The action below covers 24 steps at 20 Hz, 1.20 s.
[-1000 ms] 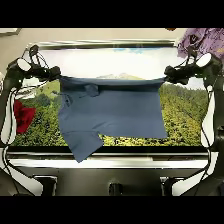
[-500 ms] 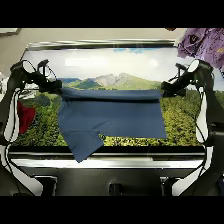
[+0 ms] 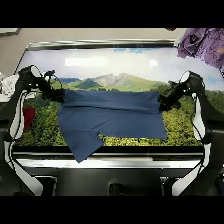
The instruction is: Fold the clothes and pants, and hang the long-sleeved shirts on hangers.
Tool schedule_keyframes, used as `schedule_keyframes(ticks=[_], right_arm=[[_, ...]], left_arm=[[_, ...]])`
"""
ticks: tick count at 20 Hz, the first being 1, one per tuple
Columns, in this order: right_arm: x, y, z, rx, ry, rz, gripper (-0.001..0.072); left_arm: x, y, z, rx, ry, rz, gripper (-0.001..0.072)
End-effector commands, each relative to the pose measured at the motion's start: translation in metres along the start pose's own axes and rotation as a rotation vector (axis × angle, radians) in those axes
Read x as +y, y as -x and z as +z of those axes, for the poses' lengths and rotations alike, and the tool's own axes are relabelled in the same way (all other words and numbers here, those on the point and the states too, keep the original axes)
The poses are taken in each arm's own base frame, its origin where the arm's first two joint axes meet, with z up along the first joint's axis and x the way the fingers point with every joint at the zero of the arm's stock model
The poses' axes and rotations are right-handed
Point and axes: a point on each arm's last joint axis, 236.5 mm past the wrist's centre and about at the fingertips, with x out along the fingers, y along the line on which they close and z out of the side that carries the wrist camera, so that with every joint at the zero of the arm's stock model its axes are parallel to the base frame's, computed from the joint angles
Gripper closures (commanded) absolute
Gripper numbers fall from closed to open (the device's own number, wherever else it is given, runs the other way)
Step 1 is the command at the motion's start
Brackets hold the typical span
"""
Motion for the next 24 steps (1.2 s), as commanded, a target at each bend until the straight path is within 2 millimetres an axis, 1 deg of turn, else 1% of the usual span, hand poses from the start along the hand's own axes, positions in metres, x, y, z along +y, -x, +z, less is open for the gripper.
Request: schedule_keyframes(ticks=[1, 2, 3, 5, 6, 7, 8, 9, 10, 12, 14, 15, 17, 19, 20, 22, 24], right_arm=[[0.001, -0.003, -0.012, 0.039, 0.005, 0.009, 0.0320], [0.003, 0.005, -0.013, 0.024, 0.031, 0.009, 0.0283], [0.006, 0.018, -0.012, -0.010, 0.042, 0.020, 0.0283], [0.000, 0.049, -0.013, -0.078, 0.061, 0.036, 0.0282], [-0.002, 0.067, -0.016, -0.118, 0.059, 0.083, 0.0282], [-0.009, 0.081, -0.020, -0.150, 0.053, 0.130, 0.0282], [-0.020, 0.089, -0.027, -0.178, 0.020, 0.178, 0.0282], [-0.032, 0.094, -0.038, -0.200, -0.022, 0.235, 0.0283], [-0.045, 0.094, -0.051, -0.217, -0.071, 0.289, 0.0283], [-0.060, 0.085, -0.078, -0.238, -0.161, 0.373, 0.0283], [-0.063, 0.077, -0.098, -0.252, -0.213, 0.431, 0.0283], [-0.063, 0.073, -0.103, -0.261, -0.223, 0.438, 0.0284], [-0.059, 0.066, -0.108, -0.275, -0.220, 0.441, 0.0284], [-0.052, 0.059, -0.113, -0.255, -0.229, 0.467, 0.0284], [-0.050, 0.056, -0.116, -0.243, -0.229, 0.471, 0.0285], [-0.049, 0.055, -0.116, -0.240, -0.232, 0.478, 0.0285], [-0.049, 0.055, -0.116, -0.241, -0.233, 0.480, 0.0285]], left_arm=[[0.000, 0.001, 0.000, 0.005, 0.032, -0.005, 0.0134], [0.003, 0.010, 0.002, -0.013, 0.054, -0.006, 0.0109], [0.006, 0.026, 0.005, -0.042, 0.066, -0.006, 0.0109], [0.017, 0.064, 0.004, -0.105, 0.100, -0.005, 0.0109], [0.027, 0.083, -0.003, -0.131, 0.125, -0.004, 0.0109], [0.038, 0.098, -0.014, -0.150, 0.157, -0.003, 0.0109], [0.049, 0.106, -0.029, -0.158, 0.191, -0.005, 0.0109], [0.055, 0.108, -0.047, -0.166, 0.229, -0.027, 0.0109], [0.055, 0.104, -0.069, -0.174, 0.263, -0.070, 0.0109], [0.047, 0.083, -0.115, -0.192, 0.367, -0.167, 0.0109], [0.028, 0.054, -0.161, -0.192, 0.457, -0.259, 0.0110], [0.018, 0.040, -0.180, -0.184, 0.474, -0.291, 0.0109], [-0.003, 0.016, -0.214, -0.146, 0.517, -0.363, 0.0109], [-0.020, -0.003, -0.237, -0.092, 0.546, -0.425, 0.0109], [-0.026, -0.010, -0.245, -0.069, 0.557, -0.448, 0.0109], [-0.031, -0.019, -0.250, -0.062, 0.555, -0.451, 0.0109], [-0.034, -0.022, -0.248, -0.076, 0.535, -0.440, 0.0109]])
